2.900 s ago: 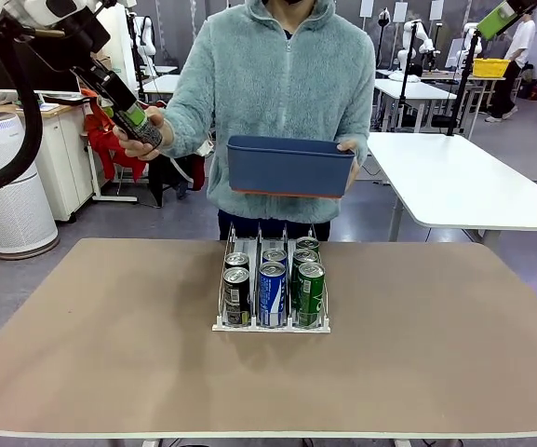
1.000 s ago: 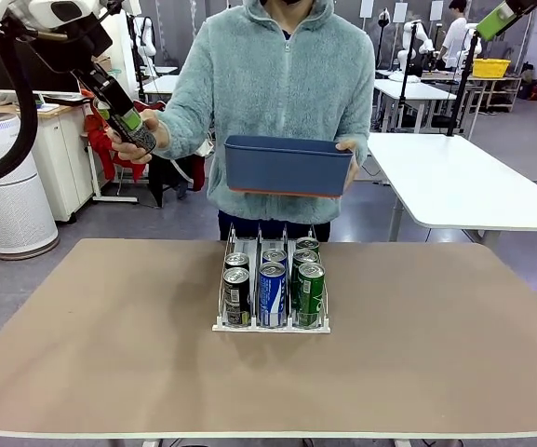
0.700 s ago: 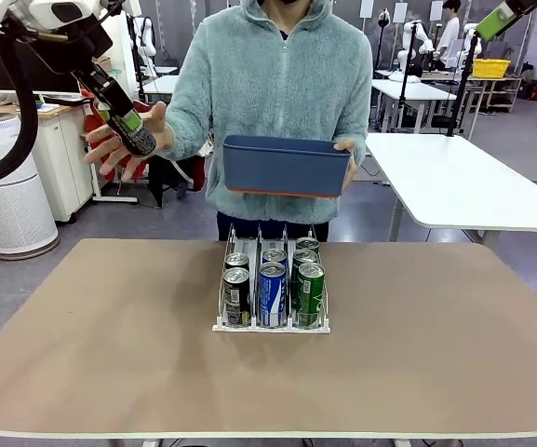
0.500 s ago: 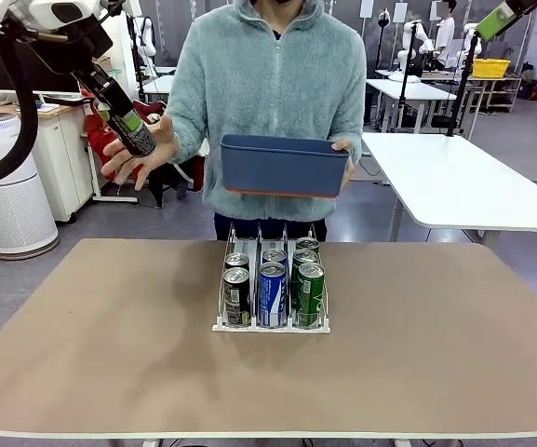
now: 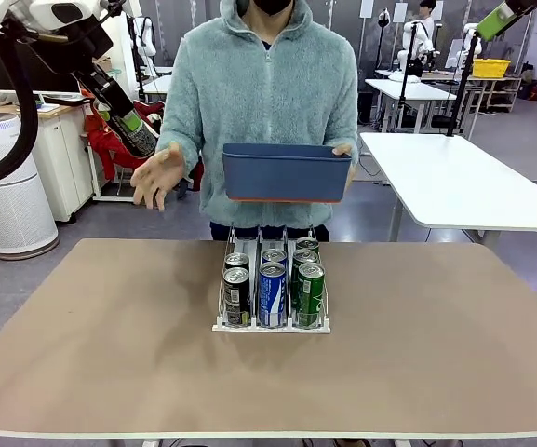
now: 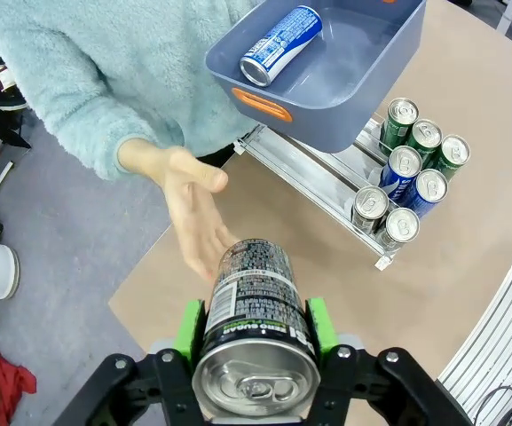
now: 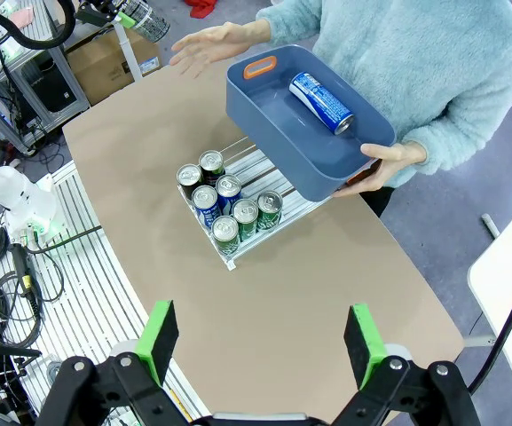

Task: Fill the beverage cans into the dispenser.
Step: Place the picked Pepsi coke in the line of the Automatic Can Dispenser with the same cans.

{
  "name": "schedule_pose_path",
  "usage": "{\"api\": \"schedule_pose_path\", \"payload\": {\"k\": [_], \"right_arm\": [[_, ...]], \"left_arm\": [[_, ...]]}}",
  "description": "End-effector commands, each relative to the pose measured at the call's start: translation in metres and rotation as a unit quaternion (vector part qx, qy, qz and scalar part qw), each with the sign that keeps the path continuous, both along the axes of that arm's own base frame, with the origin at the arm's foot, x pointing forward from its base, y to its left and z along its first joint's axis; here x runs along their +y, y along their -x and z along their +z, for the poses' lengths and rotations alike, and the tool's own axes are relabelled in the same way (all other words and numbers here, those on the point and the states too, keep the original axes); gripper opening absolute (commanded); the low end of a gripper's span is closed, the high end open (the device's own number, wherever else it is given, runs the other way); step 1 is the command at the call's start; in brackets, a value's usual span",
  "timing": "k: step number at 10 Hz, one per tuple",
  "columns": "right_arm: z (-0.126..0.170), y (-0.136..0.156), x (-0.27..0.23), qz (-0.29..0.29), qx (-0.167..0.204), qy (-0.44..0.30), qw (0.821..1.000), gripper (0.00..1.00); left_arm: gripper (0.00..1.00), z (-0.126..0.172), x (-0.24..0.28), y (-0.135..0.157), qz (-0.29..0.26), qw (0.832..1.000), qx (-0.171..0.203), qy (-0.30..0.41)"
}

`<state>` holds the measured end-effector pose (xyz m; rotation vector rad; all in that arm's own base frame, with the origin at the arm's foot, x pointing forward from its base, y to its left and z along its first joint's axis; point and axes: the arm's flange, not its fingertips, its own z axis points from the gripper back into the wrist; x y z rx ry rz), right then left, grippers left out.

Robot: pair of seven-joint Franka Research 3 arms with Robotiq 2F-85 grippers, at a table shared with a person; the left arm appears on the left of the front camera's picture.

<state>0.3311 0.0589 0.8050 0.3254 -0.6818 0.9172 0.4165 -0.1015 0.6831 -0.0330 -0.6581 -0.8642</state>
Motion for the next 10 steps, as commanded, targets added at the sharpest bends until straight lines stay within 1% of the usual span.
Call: {"api": "schedule_pose_path", "payload": {"k": [1, 10], "right_arm": [[-0.004, 0.0035, 0.0014, -0.004, 0.002, 0.0, 1.0, 1.0], [-0.004, 0.0035, 0.0014, -0.004, 0.002, 0.0, 1.0, 1.0]], "left_arm": [[0.0, 0.0011, 0.0022, -0.0003, -0.001, 1.0, -0.001, 0.005], [0.0, 0.0011, 0.0022, -0.0003, -0.001, 1.0, -0.001, 0.005]]}}
